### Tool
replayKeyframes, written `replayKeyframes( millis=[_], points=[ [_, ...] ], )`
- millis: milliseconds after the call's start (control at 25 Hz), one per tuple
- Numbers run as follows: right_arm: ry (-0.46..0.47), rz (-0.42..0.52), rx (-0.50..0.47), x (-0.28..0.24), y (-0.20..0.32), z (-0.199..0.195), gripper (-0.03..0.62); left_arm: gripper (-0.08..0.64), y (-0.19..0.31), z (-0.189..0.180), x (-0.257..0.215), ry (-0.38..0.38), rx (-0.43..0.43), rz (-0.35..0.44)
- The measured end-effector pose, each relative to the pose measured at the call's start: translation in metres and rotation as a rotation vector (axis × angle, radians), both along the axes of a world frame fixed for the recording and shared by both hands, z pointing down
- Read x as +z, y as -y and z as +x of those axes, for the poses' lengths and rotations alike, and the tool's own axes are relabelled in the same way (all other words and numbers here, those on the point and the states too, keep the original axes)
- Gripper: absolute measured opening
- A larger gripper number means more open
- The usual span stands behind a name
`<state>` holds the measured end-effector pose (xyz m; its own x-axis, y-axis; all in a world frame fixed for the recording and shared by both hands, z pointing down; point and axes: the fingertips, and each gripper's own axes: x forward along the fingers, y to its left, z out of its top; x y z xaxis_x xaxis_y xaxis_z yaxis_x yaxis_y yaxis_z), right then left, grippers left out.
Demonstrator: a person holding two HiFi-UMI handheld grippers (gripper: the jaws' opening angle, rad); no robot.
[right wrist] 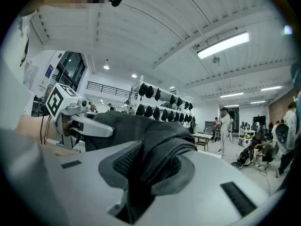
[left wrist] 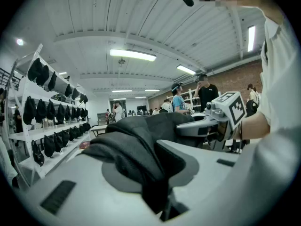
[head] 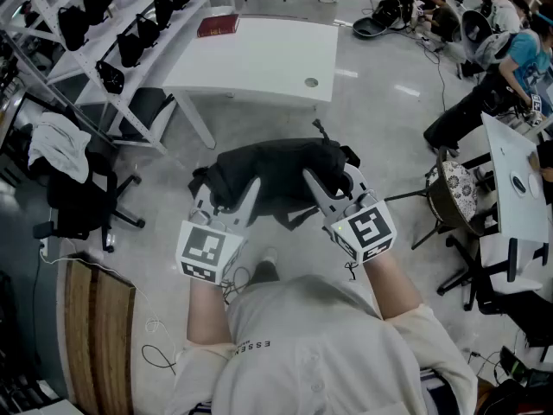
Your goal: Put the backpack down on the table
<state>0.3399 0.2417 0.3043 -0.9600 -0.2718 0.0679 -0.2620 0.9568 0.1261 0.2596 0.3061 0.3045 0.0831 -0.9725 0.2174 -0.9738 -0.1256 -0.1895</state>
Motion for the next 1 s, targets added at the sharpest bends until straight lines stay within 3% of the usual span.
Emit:
replayKeyframes(
  millis=[560, 800, 1000],
  points=[
    [-0.022, -0.017, 0.004, 0.008, 0.009, -0.003, 0.086, 0.092, 0.010, -0.003, 0.008, -0.028, 0.010, -0.006],
    [-0.040, -0.023, 0.032, 0.013, 0.021, -0.030, 0.086, 0.093, 0.024, -0.032, 0.018, -0.060, 0.041, -0.009],
    [-0.039, -0.027, 0.072, 0.013, 0.033, -0.071, 0.086, 0.092, 0.038, -0.076, 0.017, -0.060, 0.081, -0.001]
  ],
)
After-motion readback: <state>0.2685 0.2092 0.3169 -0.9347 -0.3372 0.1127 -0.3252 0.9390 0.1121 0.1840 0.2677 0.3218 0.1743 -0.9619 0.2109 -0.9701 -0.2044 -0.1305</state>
